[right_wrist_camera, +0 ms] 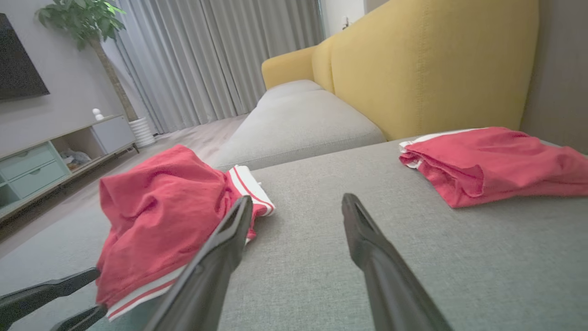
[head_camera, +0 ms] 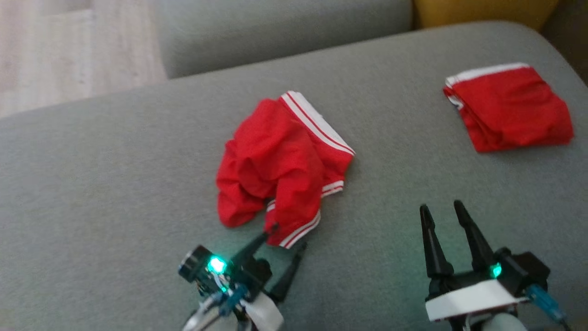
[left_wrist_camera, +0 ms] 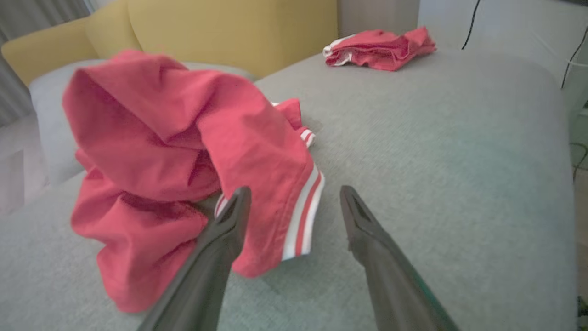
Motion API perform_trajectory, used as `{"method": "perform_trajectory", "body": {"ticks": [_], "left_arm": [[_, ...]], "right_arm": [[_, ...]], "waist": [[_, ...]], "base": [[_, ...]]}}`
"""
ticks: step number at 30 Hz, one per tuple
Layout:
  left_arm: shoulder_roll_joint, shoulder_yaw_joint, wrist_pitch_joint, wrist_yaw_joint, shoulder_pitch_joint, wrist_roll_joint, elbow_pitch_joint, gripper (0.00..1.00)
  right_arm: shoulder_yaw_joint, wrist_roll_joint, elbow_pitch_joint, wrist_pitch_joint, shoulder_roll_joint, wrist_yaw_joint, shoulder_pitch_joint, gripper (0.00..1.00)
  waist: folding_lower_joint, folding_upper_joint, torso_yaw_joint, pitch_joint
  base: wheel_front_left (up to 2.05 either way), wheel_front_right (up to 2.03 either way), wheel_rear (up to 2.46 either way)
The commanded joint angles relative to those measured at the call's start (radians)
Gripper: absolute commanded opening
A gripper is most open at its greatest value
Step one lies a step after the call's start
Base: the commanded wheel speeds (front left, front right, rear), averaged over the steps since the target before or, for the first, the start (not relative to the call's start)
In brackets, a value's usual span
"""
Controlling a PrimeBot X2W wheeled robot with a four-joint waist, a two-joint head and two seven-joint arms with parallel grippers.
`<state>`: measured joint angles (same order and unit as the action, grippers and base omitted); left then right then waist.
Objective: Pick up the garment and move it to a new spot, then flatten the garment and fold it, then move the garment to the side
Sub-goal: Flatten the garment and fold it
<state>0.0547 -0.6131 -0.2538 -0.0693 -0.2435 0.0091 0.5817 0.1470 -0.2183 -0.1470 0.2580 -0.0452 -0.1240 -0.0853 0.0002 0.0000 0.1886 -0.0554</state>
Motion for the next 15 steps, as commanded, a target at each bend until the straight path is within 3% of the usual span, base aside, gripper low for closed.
{"method": "perform_trajectory", "body": {"ticks": [1, 6, 11, 12, 14, 15], "left_arm": [[-0.004, 0.034, -0.008, 0.013, -0.066, -0.001, 0.017, 1.00], [-0.004, 0.056, -0.008, 0.015, -0.149, -0.025, 0.194, 1.00], [-0.004, 0.038, 0.016, -0.031, -0.194, -0.064, 0.360, 1.00], [-0.004, 0.031, 0.014, -0.039, -0.199, -0.077, 0.374, 0.93], [-0.004, 0.011, 0.007, -0.046, -0.210, -0.094, 0.381, 0.00], [-0.004, 0.001, 0.003, -0.047, -0.214, -0.101, 0.379, 0.00]], "right_arm": [[0.024, 0.004, 0.038, 0.004, -0.005, -0.007, 0.053, 1.00], [0.030, 0.000, 0.042, 0.004, -0.005, -0.007, 0.071, 1.00], [0.033, -0.004, 0.041, 0.004, -0.005, -0.007, 0.080, 1.00], [0.032, -0.005, 0.041, 0.004, -0.005, -0.007, 0.081, 1.00], [0.033, -0.005, 0.039, 0.004, -0.005, -0.007, 0.080, 1.00], [0.033, -0.005, 0.039, 0.004, -0.005, -0.007, 0.079, 1.00]], "waist": [[-0.0002, 0.0000, 0.056, -0.050], [-0.0002, 0.0000, 0.102, -0.070], [-0.0002, 0.0000, 0.130, -0.070], [-0.0002, 0.0000, 0.134, -0.068], [-0.0002, 0.0000, 0.139, -0.062], [-0.0002, 0.0000, 0.140, -0.059]], "base": [[0.00, 0.00, 0.00], [0.00, 0.00, 0.00], [0.00, 0.00, 0.00], [0.00, 0.00, 0.00], [0.00, 0.00, 0.00], [0.00, 0.00, 0.00]]}}
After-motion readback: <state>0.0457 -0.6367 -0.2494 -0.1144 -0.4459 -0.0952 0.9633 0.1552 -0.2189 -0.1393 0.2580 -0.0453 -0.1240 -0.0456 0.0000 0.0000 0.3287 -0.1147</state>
